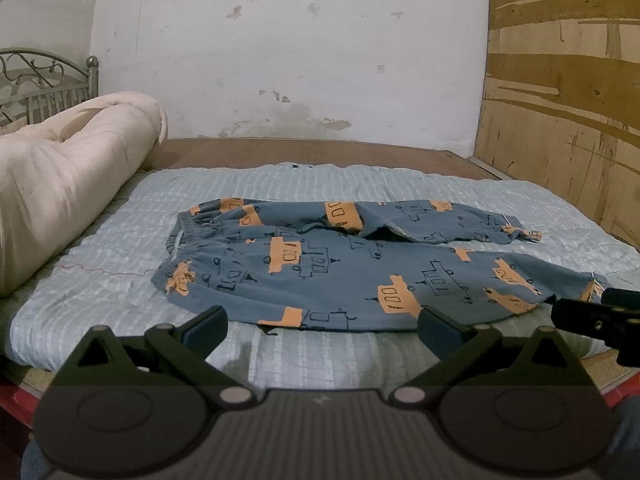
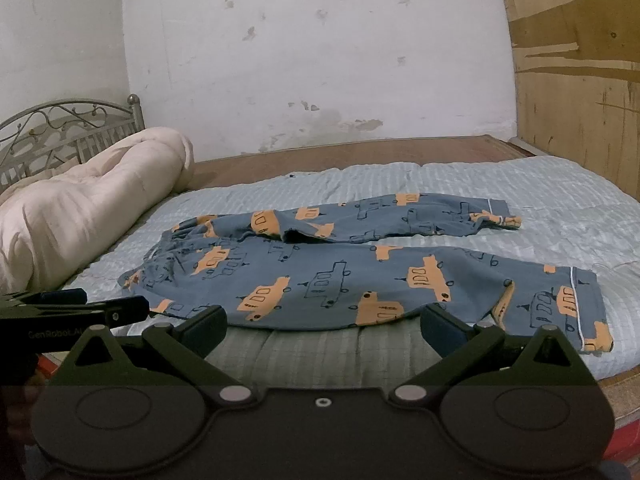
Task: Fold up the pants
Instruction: 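Move both grippers toward the waistband of the blue truck-print pants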
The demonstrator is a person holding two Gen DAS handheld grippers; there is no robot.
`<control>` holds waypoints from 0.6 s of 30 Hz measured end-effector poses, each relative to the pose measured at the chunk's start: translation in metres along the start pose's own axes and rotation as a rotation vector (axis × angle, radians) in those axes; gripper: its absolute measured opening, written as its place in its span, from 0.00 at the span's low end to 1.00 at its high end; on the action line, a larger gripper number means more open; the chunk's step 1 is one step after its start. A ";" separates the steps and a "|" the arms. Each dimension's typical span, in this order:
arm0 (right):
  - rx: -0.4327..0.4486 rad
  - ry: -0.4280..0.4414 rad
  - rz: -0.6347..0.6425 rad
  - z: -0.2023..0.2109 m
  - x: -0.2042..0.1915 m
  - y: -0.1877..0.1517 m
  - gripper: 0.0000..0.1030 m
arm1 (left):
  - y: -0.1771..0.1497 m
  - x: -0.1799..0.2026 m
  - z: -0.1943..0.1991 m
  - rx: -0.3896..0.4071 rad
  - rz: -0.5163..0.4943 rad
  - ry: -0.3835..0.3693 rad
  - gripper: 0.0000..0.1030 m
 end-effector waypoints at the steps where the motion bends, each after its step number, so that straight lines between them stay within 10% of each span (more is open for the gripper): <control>1: 0.000 0.000 0.000 0.000 0.000 0.000 0.99 | 0.000 0.000 0.000 -0.002 0.001 -0.001 1.00; 18: 0.000 -0.003 -0.004 -0.001 0.001 0.000 0.99 | 0.000 -0.001 0.001 -0.007 0.006 -0.005 1.00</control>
Point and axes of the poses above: each gripper's, at about its wrist camera, not at the fingertips, and z roughly against the way its jaws point, x to its right, y to its top, the point moved 10 cm from there along -z, roughly the way its jaws point, and after that the axes turned 8 degrees about -y, right-handed, at the moved point
